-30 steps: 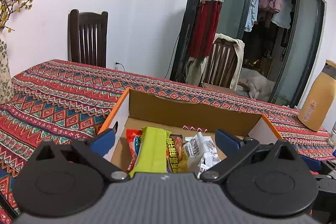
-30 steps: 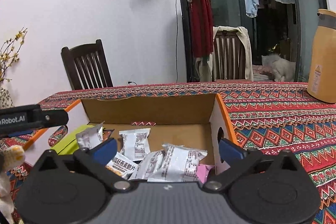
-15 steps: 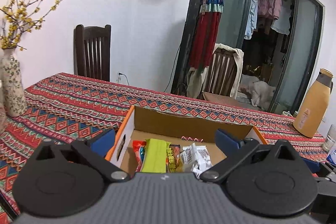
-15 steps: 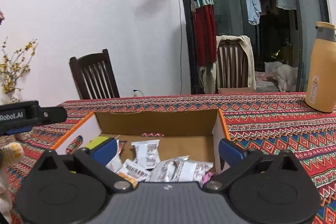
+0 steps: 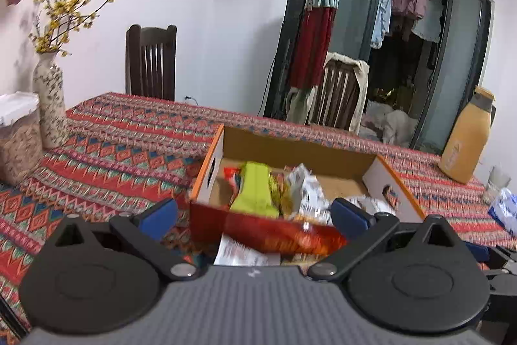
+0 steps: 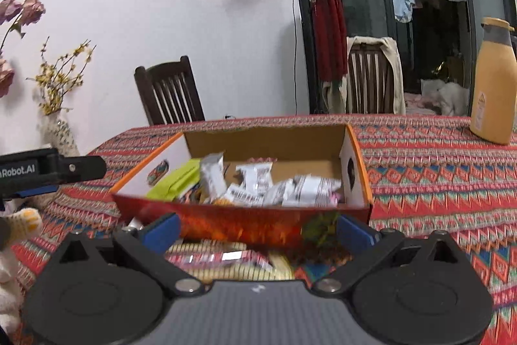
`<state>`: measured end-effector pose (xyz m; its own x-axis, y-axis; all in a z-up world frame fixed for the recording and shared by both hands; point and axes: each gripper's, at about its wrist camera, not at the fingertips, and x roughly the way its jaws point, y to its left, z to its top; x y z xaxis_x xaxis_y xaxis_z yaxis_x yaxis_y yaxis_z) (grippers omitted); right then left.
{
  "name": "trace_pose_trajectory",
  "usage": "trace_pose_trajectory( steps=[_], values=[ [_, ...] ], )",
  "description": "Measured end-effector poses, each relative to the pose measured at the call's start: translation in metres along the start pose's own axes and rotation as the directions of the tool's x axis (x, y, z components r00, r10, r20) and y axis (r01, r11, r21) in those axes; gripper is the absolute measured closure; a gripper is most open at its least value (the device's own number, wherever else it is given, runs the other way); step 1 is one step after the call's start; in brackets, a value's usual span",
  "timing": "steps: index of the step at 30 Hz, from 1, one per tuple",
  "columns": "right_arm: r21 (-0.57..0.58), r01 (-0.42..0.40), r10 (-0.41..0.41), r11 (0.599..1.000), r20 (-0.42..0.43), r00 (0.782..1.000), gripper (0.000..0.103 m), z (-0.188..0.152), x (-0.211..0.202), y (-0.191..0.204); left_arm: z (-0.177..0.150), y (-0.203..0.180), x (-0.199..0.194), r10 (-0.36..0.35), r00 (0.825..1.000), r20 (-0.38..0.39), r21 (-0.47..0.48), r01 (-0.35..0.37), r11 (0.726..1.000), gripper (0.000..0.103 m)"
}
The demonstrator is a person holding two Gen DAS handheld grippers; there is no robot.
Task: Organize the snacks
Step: 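Move both grippers back over the snack pile beside the box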
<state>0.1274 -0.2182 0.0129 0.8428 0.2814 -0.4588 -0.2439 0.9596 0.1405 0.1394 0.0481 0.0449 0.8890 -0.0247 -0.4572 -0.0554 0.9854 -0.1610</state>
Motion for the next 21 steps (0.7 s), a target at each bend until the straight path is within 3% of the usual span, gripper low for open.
trace_pose_trajectory(
  steps=[10, 21],
  values=[
    [0.014, 0.000, 0.001, 1.000, -0.041, 0.999, 0.000, -0.039, -0.029, 0.006, -0.045, 0.017, -0.030, 0.013, 0.997, -0.071, -0.004, -0.013, 1.000, 0.000],
    [0.030, -0.009, 0.012, 1.000, -0.105, 0.994, 0.000, -0.078, -0.043, 0.013, -0.070, 0.028, -0.050, 0.015, 0.994, -0.109, -0.002, -0.016, 1.000, 0.000]
  ],
)
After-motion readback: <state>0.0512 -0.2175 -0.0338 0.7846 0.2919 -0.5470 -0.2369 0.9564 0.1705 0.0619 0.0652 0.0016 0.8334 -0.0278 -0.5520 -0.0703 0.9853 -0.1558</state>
